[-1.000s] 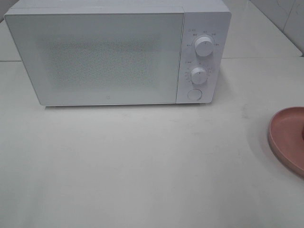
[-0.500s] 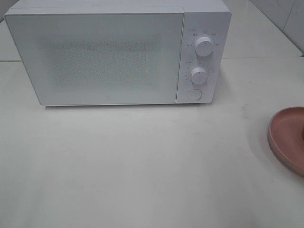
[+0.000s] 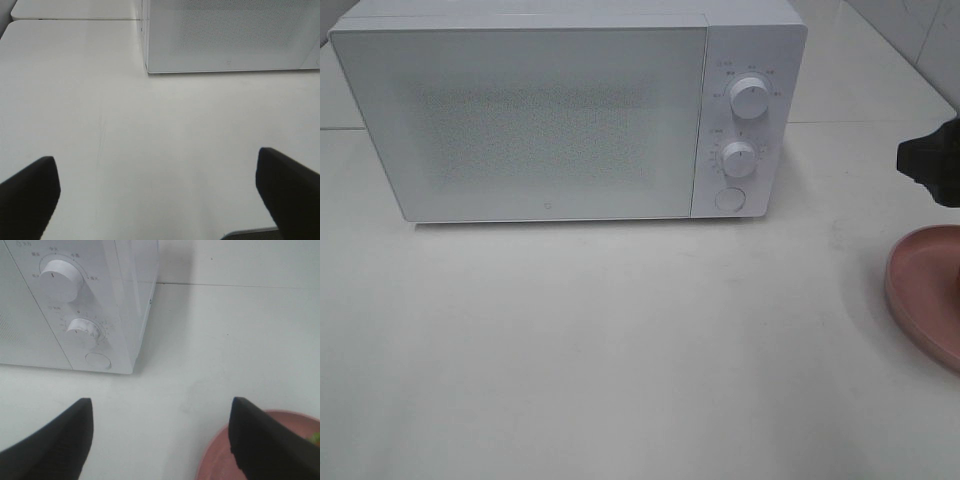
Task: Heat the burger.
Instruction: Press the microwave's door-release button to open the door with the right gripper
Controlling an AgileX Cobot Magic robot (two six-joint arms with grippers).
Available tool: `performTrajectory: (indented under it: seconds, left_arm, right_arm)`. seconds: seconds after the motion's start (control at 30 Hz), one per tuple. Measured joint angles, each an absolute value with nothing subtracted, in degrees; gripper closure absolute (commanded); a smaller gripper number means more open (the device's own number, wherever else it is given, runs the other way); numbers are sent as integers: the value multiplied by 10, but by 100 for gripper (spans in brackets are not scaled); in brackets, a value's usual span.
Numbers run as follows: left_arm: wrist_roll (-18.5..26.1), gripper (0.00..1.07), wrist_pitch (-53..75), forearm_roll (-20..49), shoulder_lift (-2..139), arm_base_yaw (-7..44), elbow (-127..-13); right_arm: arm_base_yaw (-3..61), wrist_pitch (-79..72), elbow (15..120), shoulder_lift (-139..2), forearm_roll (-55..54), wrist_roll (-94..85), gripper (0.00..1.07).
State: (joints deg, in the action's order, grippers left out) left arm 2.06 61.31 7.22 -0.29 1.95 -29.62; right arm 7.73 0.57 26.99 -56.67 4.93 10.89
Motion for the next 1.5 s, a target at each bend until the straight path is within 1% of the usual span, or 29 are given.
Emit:
performTrajectory:
  seconds: [0.07, 0.1, 0.17, 0.27, 0.33, 0.37, 0.43, 0.47, 0.53, 0.67, 0.73, 0.83, 0.9, 0.93, 0.97, 1.0, 1.07, 1.1, 1.17, 1.2, 1.23, 1.27, 1.3, 1.37, 1.4, 1.43, 1.5]
  left_arm:
    - [21, 7, 613, 72, -3, 19, -296]
    - [21, 7, 613, 72, -3, 19, -296]
    - [21, 7, 613, 72, -3, 19, -296]
    - [21, 7, 613, 72, -3, 19, -296]
    - [21, 7, 613, 72, -3, 19, -296]
    - [21, 7, 613, 72, -3, 19, -296]
    - [21, 7, 613, 72, -3, 19, -296]
    - [21, 7, 613, 72, -3, 19, -296]
    - [21, 7, 613, 72, -3, 19, -296]
    - [21, 7, 613, 72, -3, 19, -296]
    - [21, 7, 613, 72, -3, 19, -296]
    - [21, 7, 613, 72, -3, 19, -296]
    - [21, 7, 613, 72, -3, 19, -296]
    - [21, 7, 613, 72, -3, 19, -296]
    - [21, 7, 613, 72, -3, 19, -296]
    - [21, 7, 613, 72, -3, 19, -296]
    - [21, 7, 613, 72, -3, 19, -296]
    - [21, 7, 613, 72, -3, 19, -296]
    - [21, 7, 613, 72, -3, 19, -296]
    - [21, 7, 613, 72, -3, 19, -296]
    - [21, 7, 613, 72, -3, 19, -296]
    - [21, 7, 613, 72, -3, 19, -296]
    - [21, 7, 613, 72, -3, 19, -296]
    - [21, 7, 613, 72, -3, 19, -296]
    - [21, 7, 613, 72, -3, 19, -296]
    - [21, 7, 613, 72, -3, 19, -296]
    - [21, 7, 613, 72, -3, 19, -296]
  right_arm:
    - [77, -40, 270, -593, 49, 109, 35]
    - [77, -40, 270, -593, 49, 109, 35]
    - [77, -103, 270, -626, 50, 109, 35]
    - [77, -117, 270, -634, 50, 109, 35]
    - [77, -170, 261, -654, 50, 107, 35]
    - [77, -170, 261, -654, 50, 107, 35]
    - [77, -237, 238, -672, 45, 104, 35]
    - [77, -237, 238, -672, 45, 104, 35]
    - [77, -304, 207, -697, 18, 93, 35]
    - [77, -345, 184, -714, -11, 64, 35]
    - [82, -395, 162, -734, -52, 29, 35]
    - [90, -414, 154, -740, -71, 17, 35]
    - [139, -474, 137, -760, -143, -36, 35]
    - [139, -474, 137, -760, -143, -36, 35]
    - [173, -499, 136, -774, -187, -64, 35]
    - [173, -499, 136, -774, -187, -64, 35]
    - [218, -541, 135, -798, -241, -99, 35]
    - [218, -541, 135, -798, -241, -99, 35]
    - [261, -586, 134, -823, -285, -111, 35]
    - [261, -586, 134, -823, -285, -111, 35]
    - [275, -602, 133, -833, -300, -113, 35]
    - [302, -627, 133, -851, -330, -117, 35]
    - [302, -627, 133, -851, -330, -117, 35]
    - [335, -655, 135, -877, -367, -122, 35]
    - [335, -655, 135, -877, -367, -122, 35]
    - [355, -670, 141, -892, -392, -123, 35]
    - [364, -676, 146, -898, -406, -124, 35]
